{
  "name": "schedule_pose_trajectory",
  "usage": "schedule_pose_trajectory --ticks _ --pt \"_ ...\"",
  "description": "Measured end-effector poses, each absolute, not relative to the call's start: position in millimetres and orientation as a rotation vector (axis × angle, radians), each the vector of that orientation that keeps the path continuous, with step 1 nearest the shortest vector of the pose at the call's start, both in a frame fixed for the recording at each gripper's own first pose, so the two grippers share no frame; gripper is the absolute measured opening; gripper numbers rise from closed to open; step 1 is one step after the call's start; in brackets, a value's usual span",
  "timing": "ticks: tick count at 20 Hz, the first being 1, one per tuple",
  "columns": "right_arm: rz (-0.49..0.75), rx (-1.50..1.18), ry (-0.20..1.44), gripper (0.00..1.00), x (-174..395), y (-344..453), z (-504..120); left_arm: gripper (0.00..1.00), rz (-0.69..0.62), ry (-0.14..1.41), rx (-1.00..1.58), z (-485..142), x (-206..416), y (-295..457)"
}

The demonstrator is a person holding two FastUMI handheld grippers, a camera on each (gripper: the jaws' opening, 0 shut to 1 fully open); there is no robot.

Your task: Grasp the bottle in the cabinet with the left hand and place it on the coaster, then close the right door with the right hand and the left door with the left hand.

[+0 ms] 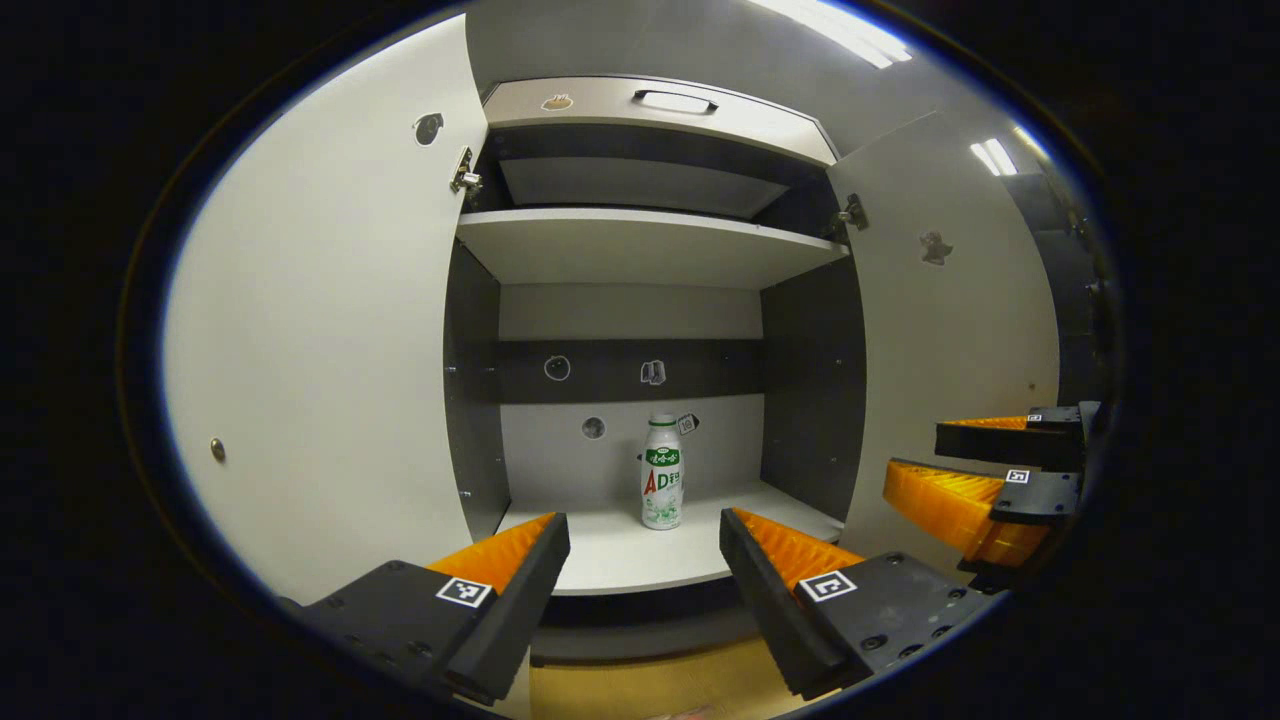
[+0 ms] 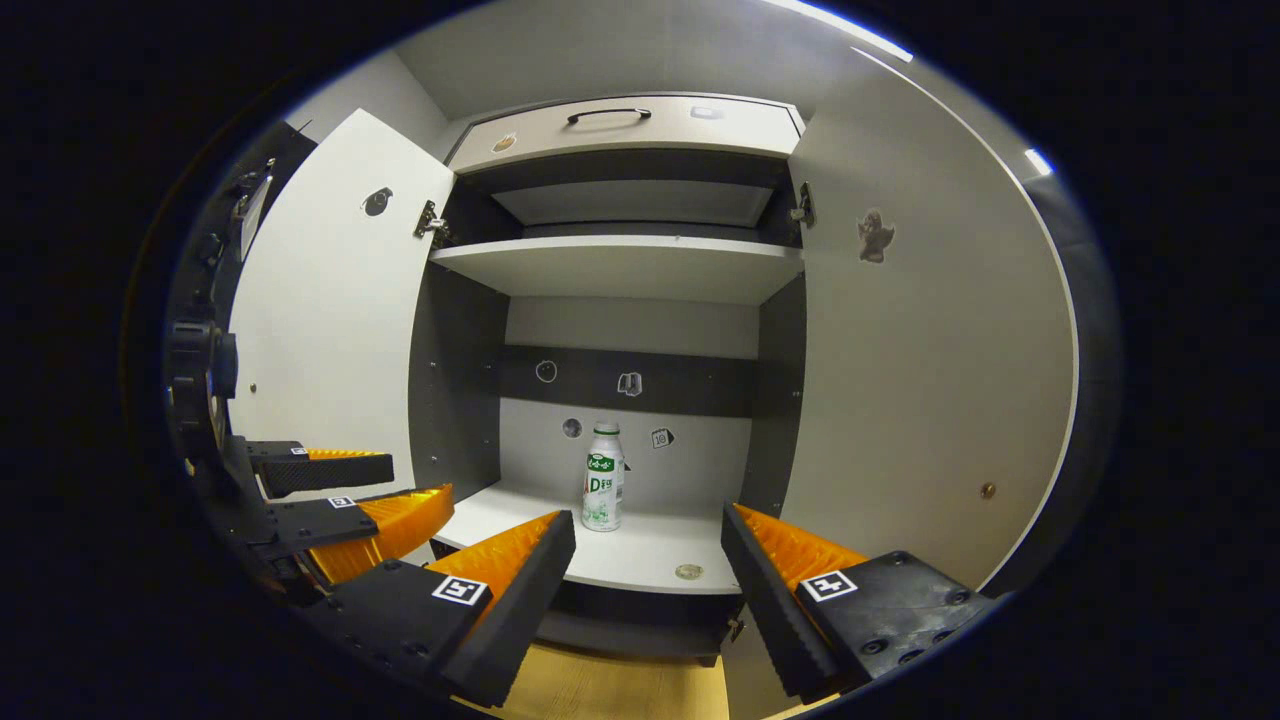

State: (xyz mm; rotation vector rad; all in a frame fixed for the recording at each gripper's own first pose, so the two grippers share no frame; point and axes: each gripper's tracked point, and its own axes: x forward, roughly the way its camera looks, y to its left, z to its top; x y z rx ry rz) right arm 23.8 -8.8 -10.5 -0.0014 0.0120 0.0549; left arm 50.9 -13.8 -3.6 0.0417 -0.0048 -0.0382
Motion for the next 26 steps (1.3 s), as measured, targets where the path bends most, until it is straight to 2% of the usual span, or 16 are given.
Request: schedule_pose_trajectory --ticks 7,11,15,26 --pt "0.126 -0.007 -0.022 0.98 30.9 -7.5 -6.5 0.95 -0.022 -0.027 0.087 4.4 107.7 -14.3" --pt "0.207 -0.008 -0.003 0.98 39.0 1.1 -19.5 0.95 -0.047 -0.036 0.078 3.5 138.9 -29.7" --pt "0.215 -0.041 0.008 0.97 52.3 -7.8 -30.0 0.95 -0.081 -0.041 0.041 -1.3 169.0 -44.1" --pt "0.28 -0.039 0.04 0.98 100.9 -7.6 -65.0 0.95 -0.058 0.012 0.044 -31.4 251.4 -44.1"
